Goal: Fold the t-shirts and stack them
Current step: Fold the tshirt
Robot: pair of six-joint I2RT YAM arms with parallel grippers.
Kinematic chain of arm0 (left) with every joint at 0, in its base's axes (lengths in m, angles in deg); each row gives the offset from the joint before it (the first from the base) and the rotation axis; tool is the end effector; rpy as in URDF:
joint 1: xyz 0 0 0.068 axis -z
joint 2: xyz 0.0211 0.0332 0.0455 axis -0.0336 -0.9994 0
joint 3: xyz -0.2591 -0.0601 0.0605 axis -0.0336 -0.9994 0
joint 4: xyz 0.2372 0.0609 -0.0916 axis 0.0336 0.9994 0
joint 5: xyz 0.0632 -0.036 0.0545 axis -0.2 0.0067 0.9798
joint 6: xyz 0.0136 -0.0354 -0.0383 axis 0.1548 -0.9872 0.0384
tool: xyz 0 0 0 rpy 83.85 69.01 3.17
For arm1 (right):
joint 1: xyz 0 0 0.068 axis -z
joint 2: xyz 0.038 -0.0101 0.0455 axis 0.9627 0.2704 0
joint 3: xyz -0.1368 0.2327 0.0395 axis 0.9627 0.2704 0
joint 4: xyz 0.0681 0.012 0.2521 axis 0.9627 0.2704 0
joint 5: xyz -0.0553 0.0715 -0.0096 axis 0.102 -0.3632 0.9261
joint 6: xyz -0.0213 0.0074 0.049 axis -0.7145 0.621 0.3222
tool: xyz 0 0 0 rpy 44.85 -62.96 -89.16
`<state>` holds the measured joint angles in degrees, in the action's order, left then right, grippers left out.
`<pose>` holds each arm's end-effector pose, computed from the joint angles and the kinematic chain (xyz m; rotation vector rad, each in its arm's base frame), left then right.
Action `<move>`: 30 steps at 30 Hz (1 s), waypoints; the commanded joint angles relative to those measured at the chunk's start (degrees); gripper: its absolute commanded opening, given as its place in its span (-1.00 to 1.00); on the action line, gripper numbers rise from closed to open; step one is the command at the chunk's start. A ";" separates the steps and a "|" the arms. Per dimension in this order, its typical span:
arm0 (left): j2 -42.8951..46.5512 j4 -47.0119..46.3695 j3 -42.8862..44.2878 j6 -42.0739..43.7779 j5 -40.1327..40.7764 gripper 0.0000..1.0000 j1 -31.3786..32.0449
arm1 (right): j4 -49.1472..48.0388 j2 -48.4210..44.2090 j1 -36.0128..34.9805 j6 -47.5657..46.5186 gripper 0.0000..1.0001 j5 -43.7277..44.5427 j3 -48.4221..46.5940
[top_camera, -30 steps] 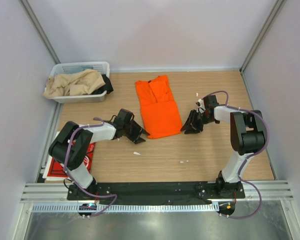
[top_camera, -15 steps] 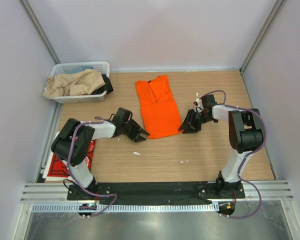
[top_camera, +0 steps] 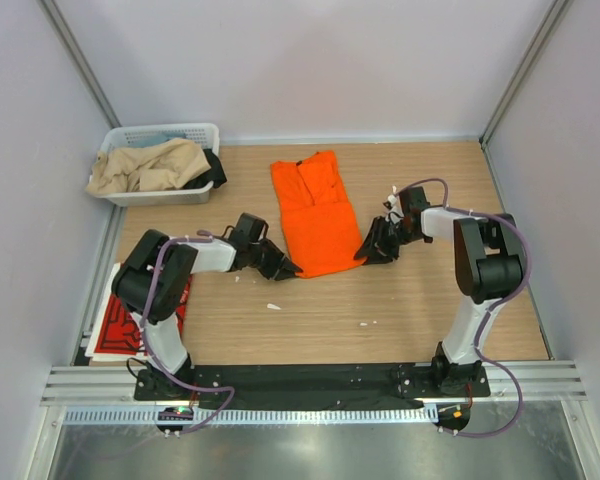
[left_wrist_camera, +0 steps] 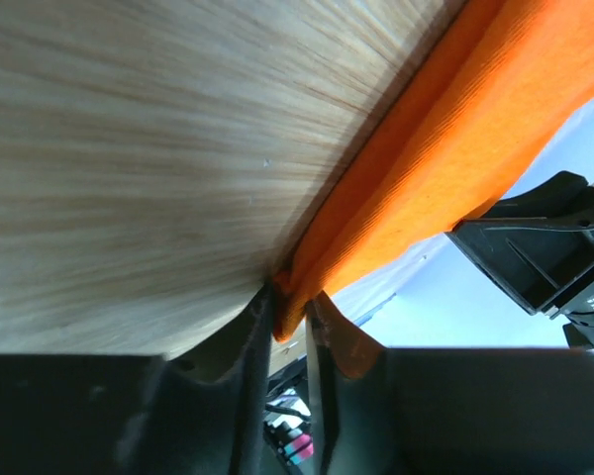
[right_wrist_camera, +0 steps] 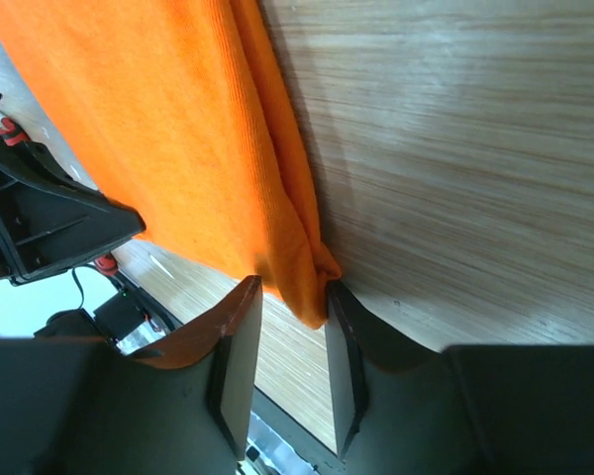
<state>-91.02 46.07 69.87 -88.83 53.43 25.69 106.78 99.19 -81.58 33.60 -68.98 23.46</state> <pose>0.2863 -0.1669 0.1115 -1.0902 2.7210 -1.1197 0.3360 0.0648 0.1261 0.3012 2.8257 1.0583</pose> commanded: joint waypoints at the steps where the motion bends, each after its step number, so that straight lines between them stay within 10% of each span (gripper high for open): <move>1: -4.80 6.93 -1.84 4.84 7.15 -0.64 -0.02 | -2.08 3.39 -1.61 -1.33 -0.26 6.53 0.66; 4: -4.28 6.75 -2.19 5.54 7.15 -1.00 -0.11 | -2.43 3.22 -1.87 -1.32 -0.47 6.54 1.10; 8: -1.73 6.93 -4.39 6.77 7.32 -1.00 -0.63 | -1.74 1.82 -2.14 -1.15 -0.97 7.15 3.11; 30: 46.31 23.71 -25.92 3.71 14.00 -0.99 14.55 | -0.07 -52.74 -25.14 23.97 -0.98 15.41 36.86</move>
<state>-51.78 60.76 45.28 -83.11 61.47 37.23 104.13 53.49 -103.13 50.10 -58.42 57.91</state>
